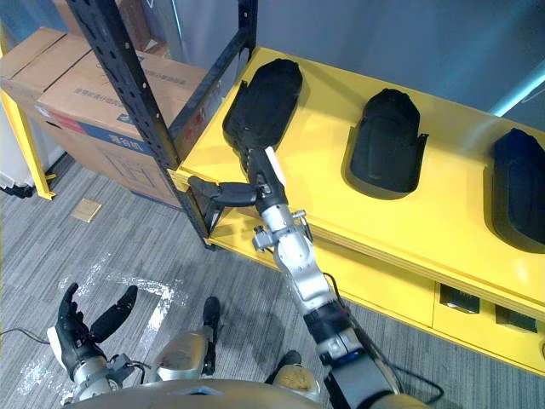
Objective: Walk over and take three plastic housings, then place them on the shelf
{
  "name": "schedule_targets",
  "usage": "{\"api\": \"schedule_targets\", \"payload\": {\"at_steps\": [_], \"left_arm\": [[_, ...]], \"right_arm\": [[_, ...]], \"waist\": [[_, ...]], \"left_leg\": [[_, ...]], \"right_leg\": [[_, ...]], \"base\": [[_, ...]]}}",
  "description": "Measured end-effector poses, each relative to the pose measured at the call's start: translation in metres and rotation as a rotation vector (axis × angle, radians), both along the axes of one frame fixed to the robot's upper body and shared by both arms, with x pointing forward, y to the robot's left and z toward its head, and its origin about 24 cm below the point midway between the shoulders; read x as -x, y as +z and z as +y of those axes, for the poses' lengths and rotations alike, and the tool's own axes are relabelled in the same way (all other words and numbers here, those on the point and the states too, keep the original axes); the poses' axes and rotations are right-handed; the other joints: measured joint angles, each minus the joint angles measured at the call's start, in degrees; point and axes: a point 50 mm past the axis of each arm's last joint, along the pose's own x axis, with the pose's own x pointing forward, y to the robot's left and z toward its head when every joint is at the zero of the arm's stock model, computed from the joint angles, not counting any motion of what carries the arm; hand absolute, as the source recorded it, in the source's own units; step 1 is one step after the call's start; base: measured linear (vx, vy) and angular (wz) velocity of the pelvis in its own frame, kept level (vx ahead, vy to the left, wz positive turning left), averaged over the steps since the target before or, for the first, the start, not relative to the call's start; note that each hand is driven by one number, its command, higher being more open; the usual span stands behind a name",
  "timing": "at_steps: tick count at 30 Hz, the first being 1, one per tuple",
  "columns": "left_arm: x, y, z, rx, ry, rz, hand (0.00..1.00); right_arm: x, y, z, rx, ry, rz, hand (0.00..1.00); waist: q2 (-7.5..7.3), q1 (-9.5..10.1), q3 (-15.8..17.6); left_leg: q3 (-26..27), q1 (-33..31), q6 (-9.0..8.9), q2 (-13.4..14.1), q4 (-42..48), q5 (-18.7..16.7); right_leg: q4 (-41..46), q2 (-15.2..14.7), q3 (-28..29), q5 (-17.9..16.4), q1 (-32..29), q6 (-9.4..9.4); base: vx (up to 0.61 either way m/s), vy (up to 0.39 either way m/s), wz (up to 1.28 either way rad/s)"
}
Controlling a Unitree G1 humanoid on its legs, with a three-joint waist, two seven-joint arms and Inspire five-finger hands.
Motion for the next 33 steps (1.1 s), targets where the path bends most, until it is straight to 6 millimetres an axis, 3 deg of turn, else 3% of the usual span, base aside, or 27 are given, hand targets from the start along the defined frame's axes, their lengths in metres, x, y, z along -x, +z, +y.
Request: {"api": "schedule_targets", "payload": {"at_steps": [5, 8, 12, 13, 14, 16, 18, 19, 20, 22, 25, 29, 31, 33], "left_arm": [[0.016, -0.013, 0.007, 0.009, 0.026, 0.085, 1.0], [0.018, -0.022, 0.006, 0.055, 0.051, 0.121, 1.0], [0.026, -0.039, 0.01, 0.127, 0.11, 0.22, 1.0], [0.038, -0.047, 0.011, 0.157, 0.136, 0.284, 1.0], [0.045, -0.051, 0.012, 0.191, 0.147, 0.315, 1.0], [0.054, -0.057, 0.01, 0.234, 0.158, 0.353, 1.0], [0.06, -0.063, 0.009, 0.256, 0.125, 0.394, 1.0], [0.059, -0.064, 0.007, 0.252, 0.114, 0.41, 1.0], [0.059, -0.064, 0.006, 0.239, 0.102, 0.424, 1.0], [0.062, -0.066, 0.007, 0.253, 0.109, 0.442, 1.0], [0.074, -0.069, 0.015, 0.348, 0.169, 0.458, 1.0], [0.078, -0.073, 0.018, 0.432, 0.114, 0.474, 1.0], [0.085, -0.081, 0.011, 0.534, 0.1, 0.513, 1.0], [0.086, -0.084, 0.008, 0.578, 0.091, 0.532, 1.0]], "right_arm": [[0.031, 0.01, -0.019, -0.078, -0.013, -0.053, 1.0], [0.046, 0.026, -0.049, -0.122, -0.141, -0.144, 1.0], [0.059, 0.036, -0.1, -0.154, -0.391, -0.217, 1.0], [0.071, 0.028, -0.127, -0.152, -0.543, -0.181, 1.0], [0.079, 0.019, -0.142, -0.141, -0.64, -0.132, 1.0], [0.088, -0.003, -0.157, -0.119, -0.745, -0.028, 1.0], [0.099, -0.048, -0.176, -0.14, -0.842, 0.183, 1.0], [0.11, -0.077, -0.182, -0.232, -0.887, 0.313, 1.0], [0.124, -0.102, -0.184, -0.34, -0.941, 0.42, 1.0], [0.148, -0.129, -0.181, -0.421, -1.017, 0.545, 1.0], [0.179, -0.162, -0.173, -0.38, -1.087, 0.723, 1.0], [0.211, -0.208, -0.174, -0.389, -1.162, 0.994, 1.0], [0.24, -0.241, -0.165, -0.437, -1.133, 1.254, 1.0], [0.252, -0.252, -0.155, -0.475, -1.107, 1.359, 1.0]], "waist": [[-2.69, -3.14, -2.16], [-3.67, -5.16, -4.3], [-3.4, -8.05, -7.03], [-2.7, -9.0, -8.21], [-2.19, -9.77, -8.65], [-1.56, -10.62, -8.98], [-1.31, -11.1, -9.12], [-1.09, -11.07, -9.29], [-0.73, -11.07, -9.41], [0.28, -11.05, -9.92], [1.43, -11.57, -10.56], [-0.16, -10.57, -11.23], [-0.8, -9.68, -11.4], [-1.15, -9.48, -11.44]], "left_leg": [[4.22, 2.04, -0.53, 0.88, -0.02, -1.4], [7.5, 3.28, -0.86, 1.45, -0.02, -2.24], [10.63, 5.04, -1.26, 1.91, -0.04, -3.25], [12.29, 6.05, -1.49, 2.02, -0.08, -3.92], [12.85, 6.49, -1.55, 2.02, -0.17, -4.16], [13.85, 7.06, -1.71, 2.14, -0.25, -4.39], [14.74, 7.99, -1.91, 2.38, -0.27, -4.53], [15.16, 8.18, -2.0, 2.56, -0.28, -4.58], [15.55, 8.44, -2.11, 2.74, -0.28, -4.66], [16.09, 8.92, -2.31, 2.88, -0.29, -4.84], [18.5, 10.35, -2.77, 3.45, -0.31, -6.02], [19.78, 10.77, -2.72, 3.72, -0.32, -6.14], [19.51, 10.92, -2.58, 3.33, -0.33, -6.41], [19.03, 11.09, -2.63, 3.2, -0.33, -6.49]], "right_leg": [[-0.11, 0.14, 4.19, 0.03, -0.49, 0.03], [-0.08, 0.65, 7.41, 0.3, -1.24, 0.05], [-0.71, 0.98, 10.45, 0.63, -1.2, 0.2], [-0.97, 1.03, 12.15, 0.79, -1.17, 0.25], [-0.97, 1.01, 12.72, 0.8, -1.14, 0.25], [-0.96, 1.05, 13.91, 0.79, -1.15, 0.26], [-0.91, 1.15, 14.51, 0.77, -0.98, 0.25], [-0.87, 1.14, 14.76, 0.69, -0.97, 0.15], [-0.81, 1.24, 15.03, 0.59, -0.97, -0.01], [-0.6, 1.29, 15.37, 0.43, -0.84, -0.19], [0.22, 1.34, 15.97, 0.1, -0.66, -0.57], [0.15, 1.19, 14.91, -0.89, -0.53, -1.1], [-0.01, 0.72, 14.07, -1.04, 0.11, -0.97], [-0.12, 0.63, 13.6, -1.04, 0.75, -0.95]], "base": [[0.05, -0.016, -0.47], [0.06, -0.012, -0.53], [0.05, 0.006, -0.45], [0.07, 0.027, -0.53], [0.07, 0.031, -0.53], [0.03, 0.018, -0.32], [0.0, 0.013, -0.21], [-0.02, 0.013, -0.12], [0.0, 0.011, -0.13], [0.0, 0.009, -0.13], [0.01, 0.024, -0.34], [-0.01, 0.005, 0.01], [0.05, 0.039, 0.1], [0.04, 0.021, 0.1]]}}
